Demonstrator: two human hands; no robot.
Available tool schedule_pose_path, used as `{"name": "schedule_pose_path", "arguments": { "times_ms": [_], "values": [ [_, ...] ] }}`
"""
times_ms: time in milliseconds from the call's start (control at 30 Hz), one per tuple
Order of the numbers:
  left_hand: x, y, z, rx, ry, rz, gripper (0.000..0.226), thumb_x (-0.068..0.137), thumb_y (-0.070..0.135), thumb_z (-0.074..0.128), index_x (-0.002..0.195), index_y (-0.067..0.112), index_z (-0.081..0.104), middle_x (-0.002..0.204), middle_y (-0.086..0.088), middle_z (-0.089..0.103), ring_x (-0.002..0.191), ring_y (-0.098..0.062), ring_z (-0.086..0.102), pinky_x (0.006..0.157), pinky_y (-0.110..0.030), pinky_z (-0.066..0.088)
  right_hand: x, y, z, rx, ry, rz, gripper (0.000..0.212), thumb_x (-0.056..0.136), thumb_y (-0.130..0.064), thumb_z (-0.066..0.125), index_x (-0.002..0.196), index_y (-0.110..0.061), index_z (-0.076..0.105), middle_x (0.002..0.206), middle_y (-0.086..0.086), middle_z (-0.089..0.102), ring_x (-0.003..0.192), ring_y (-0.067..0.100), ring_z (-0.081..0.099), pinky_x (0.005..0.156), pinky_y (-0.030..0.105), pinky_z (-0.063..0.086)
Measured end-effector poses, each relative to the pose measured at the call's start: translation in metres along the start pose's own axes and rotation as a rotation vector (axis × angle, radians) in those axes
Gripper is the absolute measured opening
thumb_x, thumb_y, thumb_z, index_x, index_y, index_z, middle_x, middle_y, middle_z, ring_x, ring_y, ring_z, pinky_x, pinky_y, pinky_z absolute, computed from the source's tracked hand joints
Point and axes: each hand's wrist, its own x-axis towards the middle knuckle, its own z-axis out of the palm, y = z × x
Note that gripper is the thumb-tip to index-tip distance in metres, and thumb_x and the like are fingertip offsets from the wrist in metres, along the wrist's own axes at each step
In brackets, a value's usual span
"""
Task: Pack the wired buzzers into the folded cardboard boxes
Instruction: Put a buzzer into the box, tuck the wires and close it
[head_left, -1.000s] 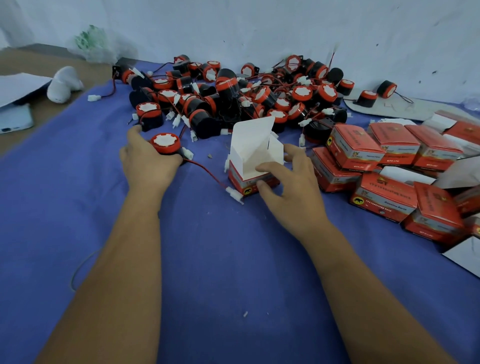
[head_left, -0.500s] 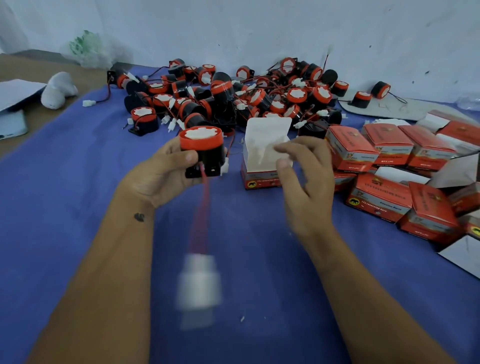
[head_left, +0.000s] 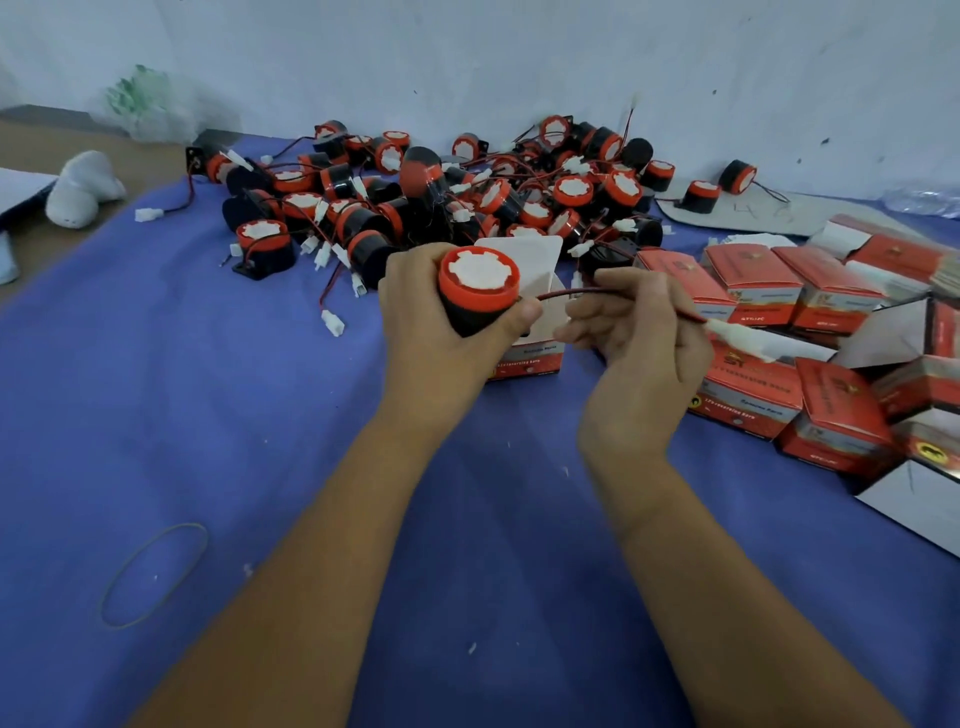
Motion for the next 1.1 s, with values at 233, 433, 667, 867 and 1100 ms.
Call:
{"name": "schedule_pose_path", "arguments": {
  "times_ms": [233, 433, 667, 867, 1100],
  "values": [
    [-0.003, -0.013, 0.017, 0.142, -0.098, -0.002, 0.06, 0.073, 0.048, 0.08, 0.12, 0.027, 0.049, 0.157, -0.015, 0.016, 0.141, -0.017, 0.025, 0.11, -0.018, 0.031, 0.012, 0.02, -0.016, -0.62, -0.201, -0.276, 0.035, 0.101, -0.03, 0.037, 0.103, -0.01, 0.066, 0.1, 0.006, 0.065, 0.098, 0.011, 0.056, 0.088, 0.022, 0.045],
    [0.002, -0.024, 0.015, -0.044, -0.29, -0.14, 0.054, 0.078, 0.02, 0.082, 0.11, 0.032, 0.041, 0.115, 0.0, 0.054, 0.107, -0.019, 0.056, 0.09, -0.039, 0.052, 0.012, 0.03, -0.018, -0.907, -0.36, -0.425, 0.026, 0.097, -0.024, 0.05, 0.111, -0.012, 0.068, 0.108, 0.001, 0.068, 0.107, 0.017, 0.055, 0.103, 0.033, 0.035],
    [0.005, -0.028, 0.013, 0.031, -0.239, -0.155, 0.101, 0.07, 0.017, 0.08, 0.151, 0.03, 0.02, 0.13, -0.003, 0.046, 0.116, -0.015, 0.052, 0.095, -0.033, 0.049, 0.007, 0.033, -0.017, -0.818, -0.485, -0.294, 0.046, 0.079, -0.015, 0.07, 0.123, -0.01, 0.056, 0.109, 0.004, 0.059, 0.1, 0.018, 0.055, 0.091, 0.026, 0.046],
    [0.003, -0.037, 0.008, 0.202, -0.387, -0.126, 0.088, 0.078, 0.009, 0.075, 0.151, 0.025, 0.029, 0.122, 0.001, 0.029, 0.113, -0.015, 0.039, 0.096, -0.012, 0.034, 0.006, 0.035, -0.013, -0.806, -0.508, -0.153, 0.056, 0.075, -0.031, 0.081, 0.122, -0.015, 0.055, 0.118, -0.001, 0.059, 0.111, 0.017, 0.053, 0.096, 0.025, 0.044],
    [0.004, -0.038, 0.013, 0.319, -0.298, -0.069, 0.078, 0.073, 0.014, 0.077, 0.141, 0.025, 0.04, 0.136, 0.01, 0.045, 0.129, -0.023, 0.035, 0.098, -0.027, 0.031, 0.006, 0.039, -0.008, -0.821, -0.376, -0.143, 0.043, 0.075, -0.019, 0.077, 0.113, -0.014, 0.059, 0.107, 0.001, 0.062, 0.101, 0.019, 0.057, 0.088, 0.034, 0.05]
  ]
}}
